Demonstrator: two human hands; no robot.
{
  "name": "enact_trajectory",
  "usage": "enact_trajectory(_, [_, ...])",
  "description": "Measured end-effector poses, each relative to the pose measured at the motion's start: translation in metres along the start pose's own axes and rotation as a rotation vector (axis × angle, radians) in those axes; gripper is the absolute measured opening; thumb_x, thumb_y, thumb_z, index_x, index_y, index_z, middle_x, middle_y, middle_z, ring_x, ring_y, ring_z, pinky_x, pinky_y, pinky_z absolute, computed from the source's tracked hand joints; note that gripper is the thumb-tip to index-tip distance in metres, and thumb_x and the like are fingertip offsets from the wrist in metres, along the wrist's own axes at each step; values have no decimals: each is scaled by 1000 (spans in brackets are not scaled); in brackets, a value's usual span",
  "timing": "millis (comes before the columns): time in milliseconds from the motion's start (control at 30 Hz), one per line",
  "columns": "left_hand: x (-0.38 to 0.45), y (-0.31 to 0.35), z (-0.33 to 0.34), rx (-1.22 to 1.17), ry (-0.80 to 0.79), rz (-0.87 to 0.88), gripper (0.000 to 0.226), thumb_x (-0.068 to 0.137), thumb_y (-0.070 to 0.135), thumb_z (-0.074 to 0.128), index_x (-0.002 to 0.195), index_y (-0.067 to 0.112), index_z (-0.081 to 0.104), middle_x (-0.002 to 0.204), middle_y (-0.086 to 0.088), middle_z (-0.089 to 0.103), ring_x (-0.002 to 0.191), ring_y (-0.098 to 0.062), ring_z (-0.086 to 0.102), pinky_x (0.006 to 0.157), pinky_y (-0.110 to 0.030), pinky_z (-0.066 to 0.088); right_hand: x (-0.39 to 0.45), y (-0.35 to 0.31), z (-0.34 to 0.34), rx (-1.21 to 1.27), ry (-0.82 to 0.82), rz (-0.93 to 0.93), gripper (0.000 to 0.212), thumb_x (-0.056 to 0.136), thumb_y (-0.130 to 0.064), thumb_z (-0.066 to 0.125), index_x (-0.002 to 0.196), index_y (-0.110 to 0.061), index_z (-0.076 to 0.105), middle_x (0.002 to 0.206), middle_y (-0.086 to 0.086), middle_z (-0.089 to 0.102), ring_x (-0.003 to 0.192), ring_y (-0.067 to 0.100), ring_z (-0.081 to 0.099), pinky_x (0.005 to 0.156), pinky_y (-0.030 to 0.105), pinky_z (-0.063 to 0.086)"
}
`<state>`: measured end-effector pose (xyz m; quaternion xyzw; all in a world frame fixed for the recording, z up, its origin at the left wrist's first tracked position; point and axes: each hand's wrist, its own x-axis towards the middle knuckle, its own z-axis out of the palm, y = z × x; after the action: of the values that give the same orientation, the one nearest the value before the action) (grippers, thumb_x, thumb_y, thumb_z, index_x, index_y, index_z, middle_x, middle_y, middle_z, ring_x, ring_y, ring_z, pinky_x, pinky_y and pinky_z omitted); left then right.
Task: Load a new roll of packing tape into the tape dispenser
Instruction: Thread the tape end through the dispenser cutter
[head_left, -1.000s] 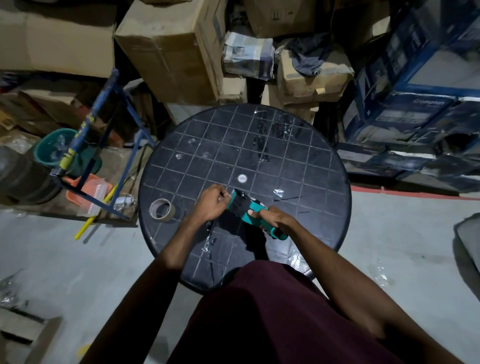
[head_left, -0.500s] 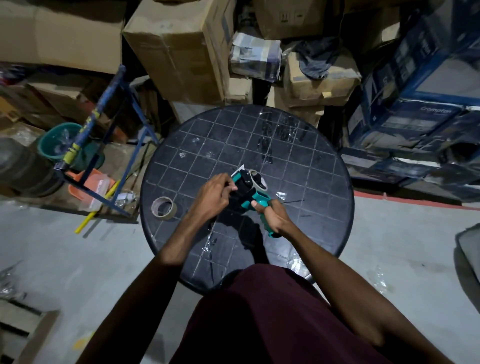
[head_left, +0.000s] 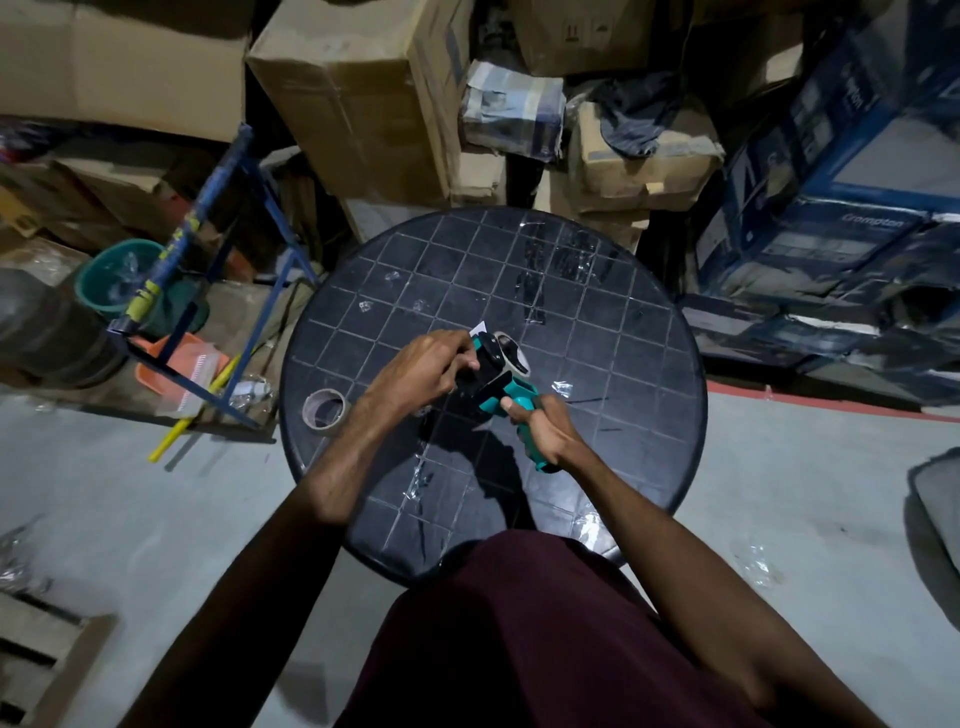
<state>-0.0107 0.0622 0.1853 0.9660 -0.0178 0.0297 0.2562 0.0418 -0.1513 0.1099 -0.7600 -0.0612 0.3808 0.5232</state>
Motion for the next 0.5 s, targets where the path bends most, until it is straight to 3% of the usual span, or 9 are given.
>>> enact_trajectory(167, [7,0,-6,-83,-57,6,17,98,21,60,113,13,58,97,-1,66,86,-15,63,78,-39,56,3,9,1,-1,-7,60,41,96,-43,62,89,-3,64,69,5,60,53,18,53,53,34,44])
enact_trajectory(300, [12,0,-14,-199,-102,-27,32,97,16,62,126,17,48,83,-5,70,74,-4,64,66,-27,55,0,9,5,29,-67,94,49,96,-50,60,81,-4,63,63,7,59,48,20,52,52,31,44])
enact_trajectory(433, [18,-6,-21,-265,-163,-52,45,92,19,69,128,24,42,75,-3,69,68,-16,65,62,-32,54,-5,6,4,90,-197,196,52,96,-57,56,87,-6,62,61,2,57,47,17,50,48,27,43])
enact_trajectory(500, [21,-7,-23,-273,-188,-51,50,90,20,72,129,25,41,73,-2,70,66,-20,65,59,-41,55,-4,8,3,97,-254,241,56,95,-61,54,91,-6,61,64,1,57,49,15,50,47,27,44])
